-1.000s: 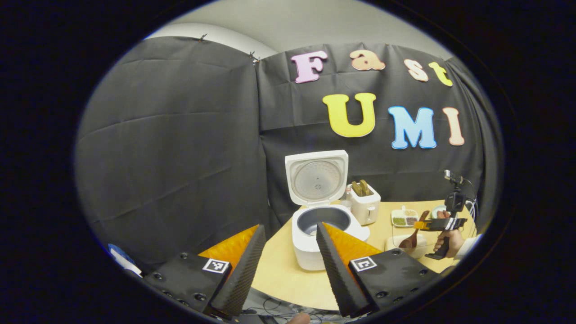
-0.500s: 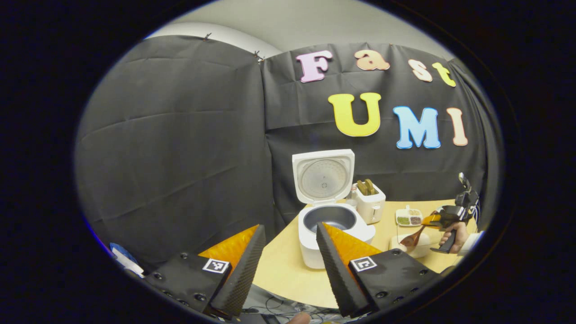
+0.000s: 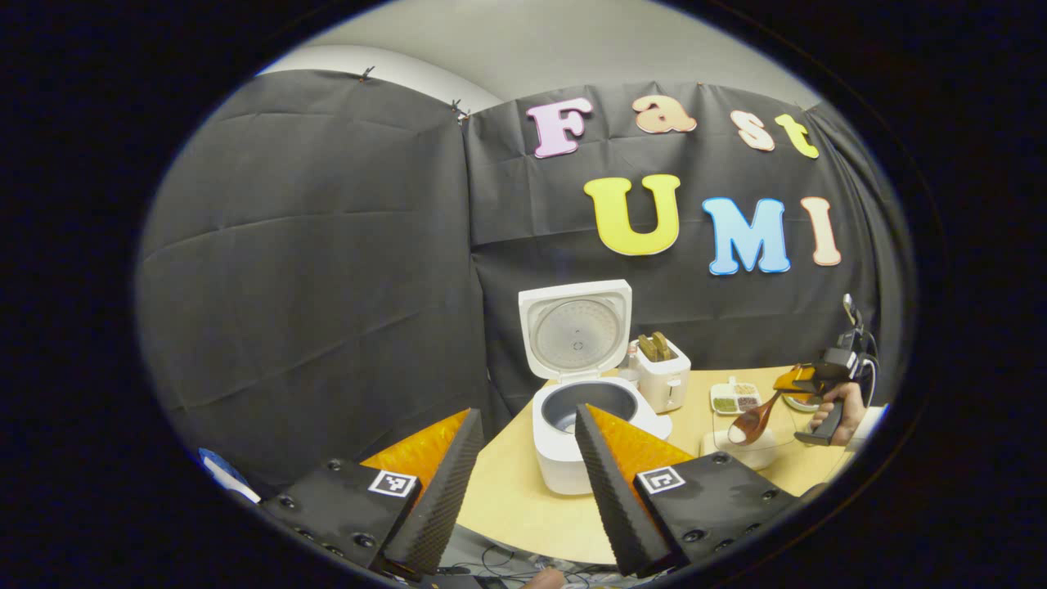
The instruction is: Close the left gripper, press the button to open the rice cooker; take a wooden spoon from the chopstick holder with the right hand, scoop a spoonful of rice and pour it into the rice cooker, then put the wooden spoon back into the chopstick holder.
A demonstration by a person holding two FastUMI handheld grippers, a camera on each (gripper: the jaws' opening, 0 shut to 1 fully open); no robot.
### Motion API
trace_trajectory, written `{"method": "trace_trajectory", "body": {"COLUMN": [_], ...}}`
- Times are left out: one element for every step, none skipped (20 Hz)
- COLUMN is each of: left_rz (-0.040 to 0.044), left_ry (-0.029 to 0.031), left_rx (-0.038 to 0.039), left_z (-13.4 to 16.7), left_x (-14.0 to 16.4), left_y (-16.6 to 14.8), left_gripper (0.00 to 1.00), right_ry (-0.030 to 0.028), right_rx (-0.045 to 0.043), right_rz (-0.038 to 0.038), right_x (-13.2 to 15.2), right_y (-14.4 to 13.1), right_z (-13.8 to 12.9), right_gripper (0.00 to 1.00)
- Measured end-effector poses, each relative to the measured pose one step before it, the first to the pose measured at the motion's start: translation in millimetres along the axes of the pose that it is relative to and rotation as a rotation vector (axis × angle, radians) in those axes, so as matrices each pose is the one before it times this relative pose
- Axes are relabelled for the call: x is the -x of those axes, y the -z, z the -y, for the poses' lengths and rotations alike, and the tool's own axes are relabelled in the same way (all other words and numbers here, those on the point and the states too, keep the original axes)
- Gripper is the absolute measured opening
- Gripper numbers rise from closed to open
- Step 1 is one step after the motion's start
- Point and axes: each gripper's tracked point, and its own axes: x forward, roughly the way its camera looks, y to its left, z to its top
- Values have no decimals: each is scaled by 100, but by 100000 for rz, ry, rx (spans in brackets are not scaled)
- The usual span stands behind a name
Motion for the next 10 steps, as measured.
{"method": "trace_trajectory", "body": {"left_rz": [-211,-27,-54,231,264,52,147,-164,61,6], "left_ry": [98,3,62,5,-4,73,-26,75,-102,-23], "left_rx": [355,301,42,-210,-199,-97,91,239,274,370], "left_z": [-97,-126,-112,-130,-175,-107,-212,-188,-274,-213], "left_x": [54,93,39,111,-14,14,-38,17,104,-9], "left_y": [-4,108,83,11,-46,-46,-93,44,51,117], "left_gripper": [86,86,86,86,86,86,86,86,86,86], "right_ry": [-1054,-915,-1364,-1156,-1368,-1586,-1406,-1674,-1922,-2134], "right_rx": [-974,-1001,-1495,-1650,-1874,-1825,-1550,-1497,-823,-955], "right_rz": [829,179,382,749,760,871,434,285,415,470], "right_x": [324,253,354,373,270,276,286,308,513,264], "right_y": [-479,-404,-229,-388,-370,-453,-201,-210,-292,-140], "right_z": [-393,-367,-526,-546,-567,-743,-811,-1027,-1171,-1220], "right_gripper": [14,14,14,14,14,15,14,15,15,15]}}
